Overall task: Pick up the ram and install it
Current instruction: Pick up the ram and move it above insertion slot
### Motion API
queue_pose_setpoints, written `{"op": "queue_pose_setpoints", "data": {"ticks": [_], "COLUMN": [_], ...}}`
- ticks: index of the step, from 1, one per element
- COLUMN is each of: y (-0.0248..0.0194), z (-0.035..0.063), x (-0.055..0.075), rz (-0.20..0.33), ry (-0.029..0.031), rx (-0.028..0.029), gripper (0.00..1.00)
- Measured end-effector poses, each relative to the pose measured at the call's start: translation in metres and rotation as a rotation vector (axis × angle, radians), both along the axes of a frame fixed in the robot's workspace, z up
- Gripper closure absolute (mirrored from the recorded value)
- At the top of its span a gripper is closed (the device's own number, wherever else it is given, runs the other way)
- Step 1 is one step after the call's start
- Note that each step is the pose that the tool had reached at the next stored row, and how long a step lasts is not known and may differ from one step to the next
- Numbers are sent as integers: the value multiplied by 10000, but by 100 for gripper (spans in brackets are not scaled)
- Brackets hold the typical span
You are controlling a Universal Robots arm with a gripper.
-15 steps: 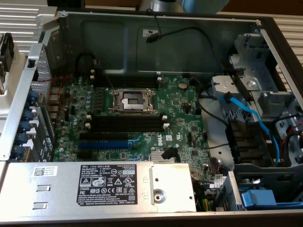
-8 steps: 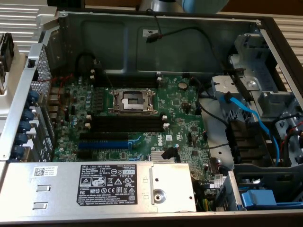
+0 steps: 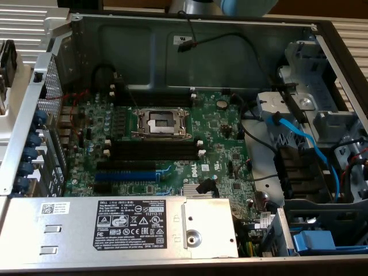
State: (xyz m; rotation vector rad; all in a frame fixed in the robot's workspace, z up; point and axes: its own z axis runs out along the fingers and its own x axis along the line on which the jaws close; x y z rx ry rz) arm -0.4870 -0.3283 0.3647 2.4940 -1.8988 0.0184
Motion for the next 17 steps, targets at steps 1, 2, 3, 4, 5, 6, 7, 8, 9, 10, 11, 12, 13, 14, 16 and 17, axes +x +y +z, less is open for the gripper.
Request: {"op": "queue_pose_setpoints", "data": {"ticks": [1, 2, 3, 4, 5, 6, 7, 8, 9, 10, 11, 12, 13, 14, 16, 17], "y": [0, 0, 0, 0, 0, 0, 0, 0, 0, 0, 0, 0, 0, 0, 0, 0], "z": [0, 0, 0, 0, 0, 0, -4, -15, -31, -50, -69, -86, -105, -123, -159, -178], "x": [0, 0, 0, 0, 0, 0, 0, 0, 0, -1, -2, -2, -2, -2, -2, -2], "rz": [0, 1, 0, 0, 0, 0, 0, 0, 1, 0, 0, 1, 0, 0, 1, 0], "ry": [0, 0, 0, 0, 0, 0, 0, -2, 1, -2, -1, 0, 0, -1, 1, -1], "rx": [0, 0, 0, 0, 0, 0, 0, 1, -1, 0, 0, -1, -1, 0, 0, 0], "gripper": [90, 90, 90, 90, 90, 90, 90, 90, 90, 90, 90, 90, 90, 90, 90, 90]}}
